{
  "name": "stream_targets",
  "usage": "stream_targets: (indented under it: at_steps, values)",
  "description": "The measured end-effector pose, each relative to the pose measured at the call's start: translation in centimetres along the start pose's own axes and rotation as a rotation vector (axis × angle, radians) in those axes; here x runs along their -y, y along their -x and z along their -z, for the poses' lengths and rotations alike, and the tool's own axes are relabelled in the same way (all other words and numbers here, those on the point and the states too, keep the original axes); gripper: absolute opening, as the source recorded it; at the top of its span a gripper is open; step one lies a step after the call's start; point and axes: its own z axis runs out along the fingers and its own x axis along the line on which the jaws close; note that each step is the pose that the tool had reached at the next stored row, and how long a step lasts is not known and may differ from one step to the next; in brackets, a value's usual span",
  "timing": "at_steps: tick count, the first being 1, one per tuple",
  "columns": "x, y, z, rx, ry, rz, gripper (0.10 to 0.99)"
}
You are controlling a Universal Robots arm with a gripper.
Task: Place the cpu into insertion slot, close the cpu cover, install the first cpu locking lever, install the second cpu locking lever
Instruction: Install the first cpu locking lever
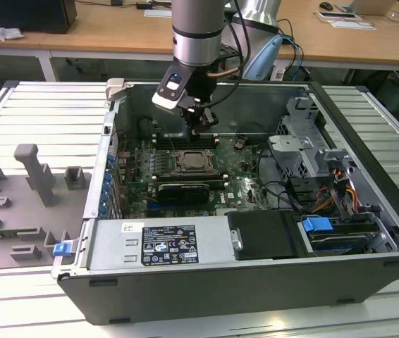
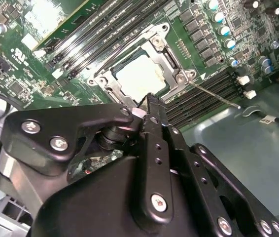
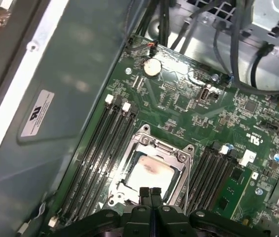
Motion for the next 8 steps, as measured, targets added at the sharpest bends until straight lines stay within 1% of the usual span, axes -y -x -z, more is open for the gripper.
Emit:
stream_targets:
  at_steps: [3, 8]
  values:
    - [0.0, 0.0, 0.0, -0.0015, 0.0, 0.037, 0.106]
    - [0.0, 0.0, 0.0, -0.0032, -0.001, 0.081, 0.106]
